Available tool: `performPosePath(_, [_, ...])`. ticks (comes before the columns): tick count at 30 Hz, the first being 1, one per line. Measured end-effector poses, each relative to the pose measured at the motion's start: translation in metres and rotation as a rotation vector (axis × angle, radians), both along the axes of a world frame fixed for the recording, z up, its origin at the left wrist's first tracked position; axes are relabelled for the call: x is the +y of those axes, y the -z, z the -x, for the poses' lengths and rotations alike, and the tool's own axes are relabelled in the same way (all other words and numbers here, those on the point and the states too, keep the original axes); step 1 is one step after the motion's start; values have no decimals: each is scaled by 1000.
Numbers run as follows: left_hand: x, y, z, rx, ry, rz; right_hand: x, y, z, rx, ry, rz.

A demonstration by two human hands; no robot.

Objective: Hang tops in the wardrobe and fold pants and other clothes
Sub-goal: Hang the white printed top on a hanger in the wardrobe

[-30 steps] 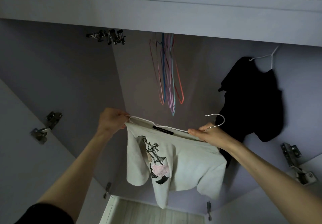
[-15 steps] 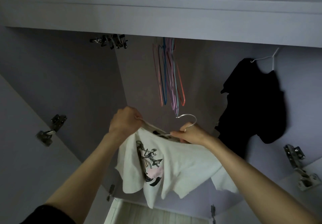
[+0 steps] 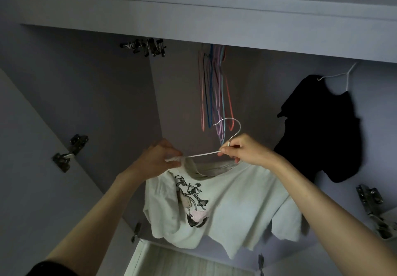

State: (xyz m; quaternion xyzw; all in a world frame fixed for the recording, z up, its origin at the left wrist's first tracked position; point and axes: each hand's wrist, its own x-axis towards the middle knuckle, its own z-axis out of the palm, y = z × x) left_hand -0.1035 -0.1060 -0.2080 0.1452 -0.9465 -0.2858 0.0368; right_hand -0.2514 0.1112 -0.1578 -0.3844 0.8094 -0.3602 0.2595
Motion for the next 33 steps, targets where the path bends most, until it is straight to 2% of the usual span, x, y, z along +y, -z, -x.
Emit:
performPosePath(4, [-5, 14, -11, 79, -186, 73, 10, -10, 2, -41, 55, 65])
performPosePath(9, [-14, 37, -22, 52, -341, -175, 27, -16, 11, -71, 187, 118])
performPosePath(13, [-5, 51, -21, 51, -553, -290, 36, -15, 13, -199, 271, 229])
performPosePath(16, [9, 53, -10, 32, -554, -441, 40, -17, 14, -259, 267, 274])
performPosePath(19, [11, 46, -2, 85, -597, -286, 47, -18, 19, -254, 252, 278])
performPosePath(23, [-25, 20, -12, 314, -589, -197, 69, -8, 29, 13, 185, 85])
performPosePath(26, [-42, 11, -21, 252, -543, -43, 73, 5, 27, 120, 156, 4])
performPosePath(29, [-33, 10, -17, 151, -495, 54, 62, 3, 19, 139, 149, 81])
performPosePath(31, [-19, 3, -12, 220, -443, 103, 53, -1, 13, 107, 152, 141])
performPosePath(33, [0, -9, -10, 327, -233, 106, 44, -4, 7, 74, 144, 159])
